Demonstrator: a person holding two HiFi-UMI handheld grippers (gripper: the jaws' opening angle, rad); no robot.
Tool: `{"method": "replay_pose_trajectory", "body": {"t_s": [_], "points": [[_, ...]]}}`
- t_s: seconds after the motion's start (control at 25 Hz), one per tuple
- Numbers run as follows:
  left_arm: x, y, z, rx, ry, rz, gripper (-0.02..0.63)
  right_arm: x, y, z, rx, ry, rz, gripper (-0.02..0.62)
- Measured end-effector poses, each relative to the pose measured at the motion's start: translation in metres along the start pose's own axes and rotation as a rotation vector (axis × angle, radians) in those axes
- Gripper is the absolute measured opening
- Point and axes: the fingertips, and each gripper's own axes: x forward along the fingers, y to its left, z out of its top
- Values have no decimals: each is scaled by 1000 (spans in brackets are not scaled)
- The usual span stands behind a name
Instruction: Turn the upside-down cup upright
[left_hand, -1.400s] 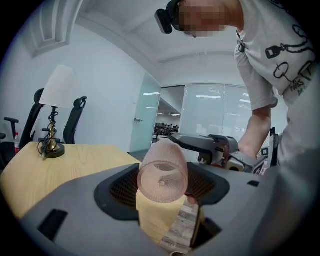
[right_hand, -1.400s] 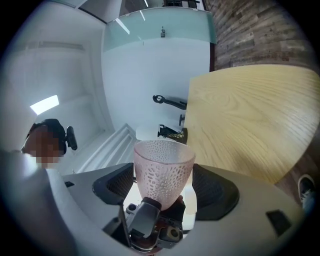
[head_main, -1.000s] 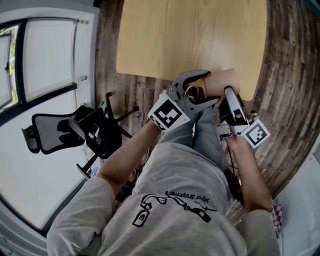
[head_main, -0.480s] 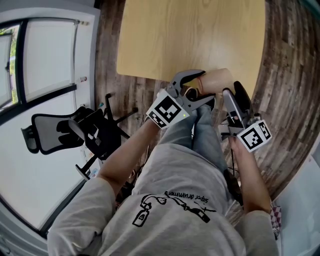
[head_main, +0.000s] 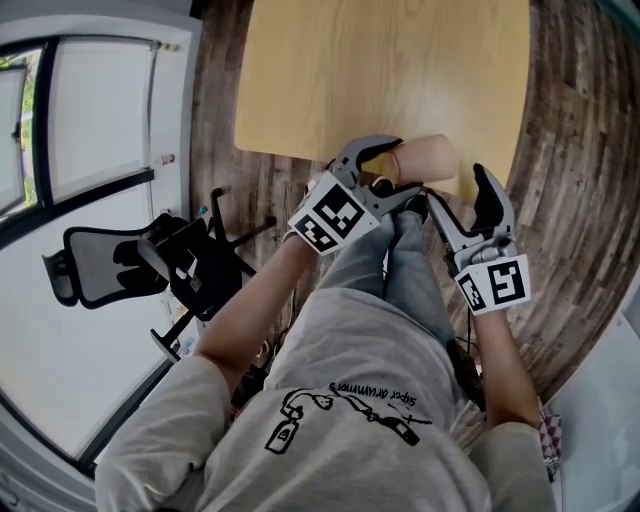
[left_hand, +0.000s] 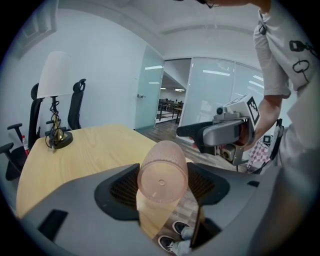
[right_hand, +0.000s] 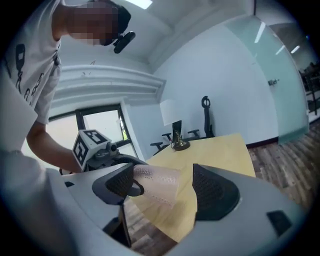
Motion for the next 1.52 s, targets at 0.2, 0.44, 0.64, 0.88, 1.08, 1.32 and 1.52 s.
{"method": "replay_pose_trajectory", "body": {"t_s": [0.2, 0.44, 0.64, 0.88, 1.08, 1.32, 1.52], "points": [[-1, 3, -4, -7, 90, 1, 298, 4, 11, 6, -197, 16, -28, 348], [-2, 7, -7, 10, 197, 21, 298, 7, 15, -2, -367, 77, -25, 348], [-4, 11, -5, 19, 270, 37, 298, 8, 13, -19, -571, 216, -47, 350], [-10, 5, 0, 62, 376, 33, 298, 13, 17, -21, -646, 223, -74, 350], [-11, -2, 3, 72, 432, 18, 298, 19, 19, -26, -757, 265, -82, 350], [-7, -12, 6, 104, 483, 3, 298, 24, 22, -33, -853, 301, -77, 351], [-6, -16, 7, 132, 514, 2, 298, 25, 24, -37, -888, 326, -82, 351]]}}
